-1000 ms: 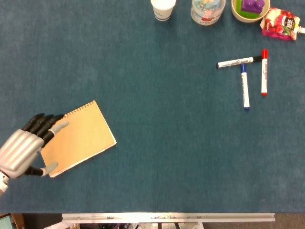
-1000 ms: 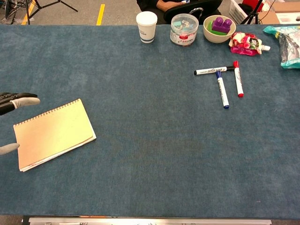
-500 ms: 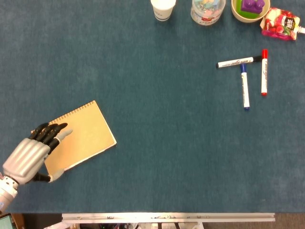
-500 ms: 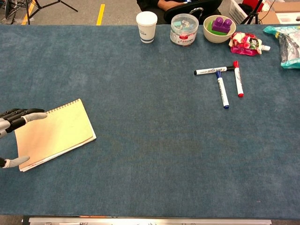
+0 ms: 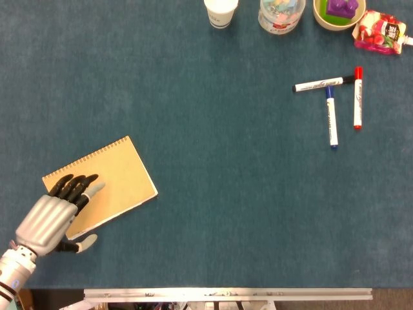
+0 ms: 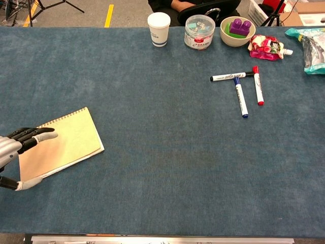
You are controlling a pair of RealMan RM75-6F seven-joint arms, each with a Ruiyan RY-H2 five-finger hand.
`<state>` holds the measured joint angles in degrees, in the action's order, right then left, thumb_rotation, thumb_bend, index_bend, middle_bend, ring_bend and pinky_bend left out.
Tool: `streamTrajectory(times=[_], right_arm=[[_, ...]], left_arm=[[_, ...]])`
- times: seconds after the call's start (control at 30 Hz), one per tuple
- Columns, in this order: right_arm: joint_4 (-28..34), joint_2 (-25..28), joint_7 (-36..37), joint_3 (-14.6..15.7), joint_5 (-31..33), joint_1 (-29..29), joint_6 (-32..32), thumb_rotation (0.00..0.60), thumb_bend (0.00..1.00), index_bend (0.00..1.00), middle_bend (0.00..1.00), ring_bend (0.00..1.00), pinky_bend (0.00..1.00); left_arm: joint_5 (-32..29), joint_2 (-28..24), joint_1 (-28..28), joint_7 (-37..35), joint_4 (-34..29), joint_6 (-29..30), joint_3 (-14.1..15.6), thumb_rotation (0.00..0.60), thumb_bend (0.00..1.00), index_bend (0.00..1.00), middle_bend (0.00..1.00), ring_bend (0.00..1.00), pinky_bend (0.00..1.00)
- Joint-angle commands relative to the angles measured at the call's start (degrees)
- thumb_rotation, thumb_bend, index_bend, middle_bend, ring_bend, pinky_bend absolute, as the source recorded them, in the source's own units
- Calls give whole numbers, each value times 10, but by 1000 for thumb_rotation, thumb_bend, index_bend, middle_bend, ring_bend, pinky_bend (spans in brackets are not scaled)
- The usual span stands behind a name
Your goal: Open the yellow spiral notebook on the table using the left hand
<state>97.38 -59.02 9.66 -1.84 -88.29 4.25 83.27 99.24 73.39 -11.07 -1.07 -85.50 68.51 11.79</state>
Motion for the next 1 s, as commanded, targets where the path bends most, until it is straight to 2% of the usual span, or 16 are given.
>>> streamTrajectory(times=[0.03, 0.6, 1.0], right_arm=[[-1, 1, 1, 0, 1, -1, 1, 600, 394, 363, 323, 235, 291], [4, 4, -4, 0, -1, -2, 3, 600, 394, 363, 323, 235, 291], [8, 6, -7, 1, -1, -4, 7, 600, 394, 363, 323, 235, 291]], left_arm=[[-5, 11, 4, 12, 7, 1, 0, 360, 250, 0, 0, 0, 0], [-17, 49, 5, 32, 92, 1, -3, 361, 249, 0, 0, 0, 0], [-44, 45, -9, 48, 123, -8, -25, 363, 250, 0, 0, 0, 0]])
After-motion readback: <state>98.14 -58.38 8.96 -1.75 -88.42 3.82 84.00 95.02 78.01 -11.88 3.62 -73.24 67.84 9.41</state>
